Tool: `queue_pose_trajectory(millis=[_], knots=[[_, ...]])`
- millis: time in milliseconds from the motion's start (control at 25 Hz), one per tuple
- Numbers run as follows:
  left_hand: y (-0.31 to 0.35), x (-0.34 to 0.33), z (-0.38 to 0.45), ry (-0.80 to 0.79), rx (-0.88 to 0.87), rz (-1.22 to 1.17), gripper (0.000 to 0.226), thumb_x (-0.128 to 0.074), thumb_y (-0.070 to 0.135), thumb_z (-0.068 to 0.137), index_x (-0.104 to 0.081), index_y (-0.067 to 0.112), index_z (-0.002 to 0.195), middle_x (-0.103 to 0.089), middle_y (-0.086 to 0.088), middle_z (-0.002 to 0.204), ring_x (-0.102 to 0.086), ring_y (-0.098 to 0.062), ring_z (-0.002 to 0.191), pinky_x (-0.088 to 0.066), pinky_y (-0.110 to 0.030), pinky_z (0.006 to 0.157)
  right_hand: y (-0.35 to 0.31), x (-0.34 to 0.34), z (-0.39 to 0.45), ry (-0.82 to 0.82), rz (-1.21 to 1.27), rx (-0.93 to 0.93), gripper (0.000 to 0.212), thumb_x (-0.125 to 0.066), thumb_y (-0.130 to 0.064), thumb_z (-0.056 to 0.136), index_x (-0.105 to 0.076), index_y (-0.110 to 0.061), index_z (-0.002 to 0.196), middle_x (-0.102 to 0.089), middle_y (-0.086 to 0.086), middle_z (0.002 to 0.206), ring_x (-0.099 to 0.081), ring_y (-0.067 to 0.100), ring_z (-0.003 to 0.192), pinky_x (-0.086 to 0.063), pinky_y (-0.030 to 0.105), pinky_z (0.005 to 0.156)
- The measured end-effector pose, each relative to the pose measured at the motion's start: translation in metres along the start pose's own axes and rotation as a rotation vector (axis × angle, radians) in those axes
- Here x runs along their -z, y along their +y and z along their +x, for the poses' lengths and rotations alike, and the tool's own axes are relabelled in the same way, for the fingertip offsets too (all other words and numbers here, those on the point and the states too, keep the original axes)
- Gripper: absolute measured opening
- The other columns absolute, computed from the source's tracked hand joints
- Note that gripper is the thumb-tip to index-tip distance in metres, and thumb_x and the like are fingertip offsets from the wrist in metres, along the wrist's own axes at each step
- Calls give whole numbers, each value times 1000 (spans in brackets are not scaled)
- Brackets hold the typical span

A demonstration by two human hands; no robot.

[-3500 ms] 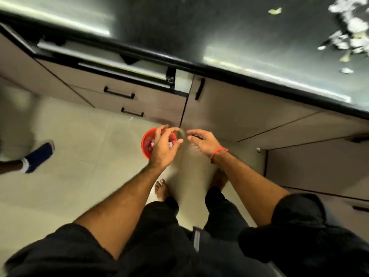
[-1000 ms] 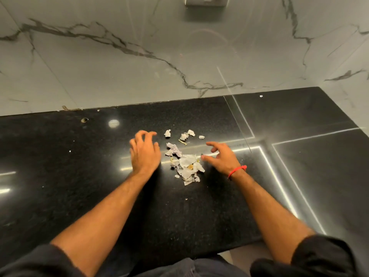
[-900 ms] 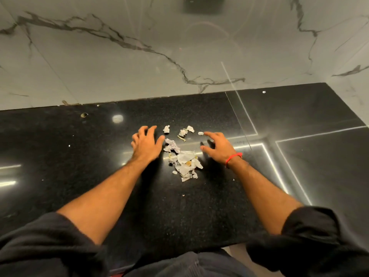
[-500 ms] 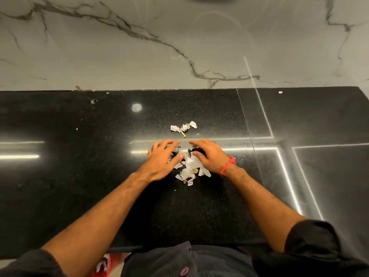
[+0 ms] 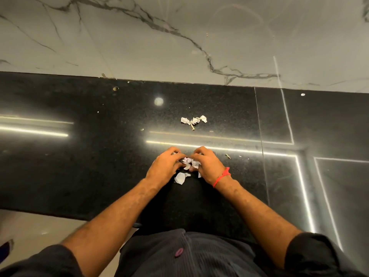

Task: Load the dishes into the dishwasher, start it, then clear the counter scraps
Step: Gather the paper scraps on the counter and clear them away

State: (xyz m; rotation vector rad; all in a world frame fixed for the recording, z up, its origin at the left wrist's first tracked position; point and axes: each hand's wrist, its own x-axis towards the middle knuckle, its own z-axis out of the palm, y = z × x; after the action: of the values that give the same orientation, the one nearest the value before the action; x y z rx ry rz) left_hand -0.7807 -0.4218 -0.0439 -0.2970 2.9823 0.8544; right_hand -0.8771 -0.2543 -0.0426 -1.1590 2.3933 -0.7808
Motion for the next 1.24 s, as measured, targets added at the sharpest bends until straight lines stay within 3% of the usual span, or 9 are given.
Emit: queue_pose_trajectory(millis=[120,320,440,560,680,880,1040,1160,1240], knots=[[10,0,0,57,45,-36,25,-67,12,93,-74,14,116,-66,-4,113,-64,-21,103,-52,-37,96,-4,4,1,55,28,66,35,-57,16,80,-71,7,111,-66,28,101,-64,41,98,-49,42,87],[14,19,0,135,158,-161,20,-74,10,88,-79,16,105,-75,-2,103,-67,-16,98,-52,-28,93,-3,10,12,115,227,-141,25,-69,0,85,-76,-6,108,-74,14,105,-67,26,101,-45,24,87],[4,29,-10,196,243,-203,21,-75,12,87,-78,14,108,-75,-4,104,-69,-19,98,-54,-30,92,-7,5,12,200,464,-272,20,-78,-6,80,-77,-8,100,-76,8,97,-66,11,88,-45,7,76],[-13,40,-29,239,337,-300,27,-78,17,86,-77,11,112,-74,-7,106,-70,-24,91,-58,-42,88,-27,-6,12,184,649,-314,15,-80,-6,78,-78,-13,91,-73,-1,83,-63,2,73,-48,12,69],[-32,55,-58,319,355,-359,27,-81,17,84,-77,9,110,-74,-7,100,-68,-17,77,-60,-39,81,-62,-22,17,169,746,-313,13,-79,-4,78,-76,-15,85,-71,-5,77,-60,-6,62,-46,12,63],[-85,92,-134,428,387,-422,22,-81,16,83,-78,14,105,-73,1,94,-68,-10,67,-60,-34,71,-150,-70,33,131,799,-274,12,-77,-2,80,-75,-5,91,-68,0,74,-57,-1,57,-46,15,57],[-149,120,-212,518,415,-484,20,-81,17,83,-79,17,102,-68,16,85,-65,1,56,-54,-16,56,-236,-131,38,66,785,-214,11,-77,-2,81,-74,-10,87,-67,-3,70,-57,3,59,-48,16,57],[-196,137,-273,566,469,-435,23,-81,18,83,-79,16,105,-68,14,87,-61,7,65,-44,-3,64,-298,-182,39,13,772,-181,11,-75,-1,82,-74,-7,91,-67,-6,66,-56,-1,55,-46,15,58],[-224,143,-312,579,518,-445,23,-80,18,84,-78,16,107,-70,9,89,-61,5,68,-45,-4,66,-332,-216,37,-34,775,-173,12,-74,0,83,-73,-4,95,-68,2,73,-57,2,59,-47,17,61]])
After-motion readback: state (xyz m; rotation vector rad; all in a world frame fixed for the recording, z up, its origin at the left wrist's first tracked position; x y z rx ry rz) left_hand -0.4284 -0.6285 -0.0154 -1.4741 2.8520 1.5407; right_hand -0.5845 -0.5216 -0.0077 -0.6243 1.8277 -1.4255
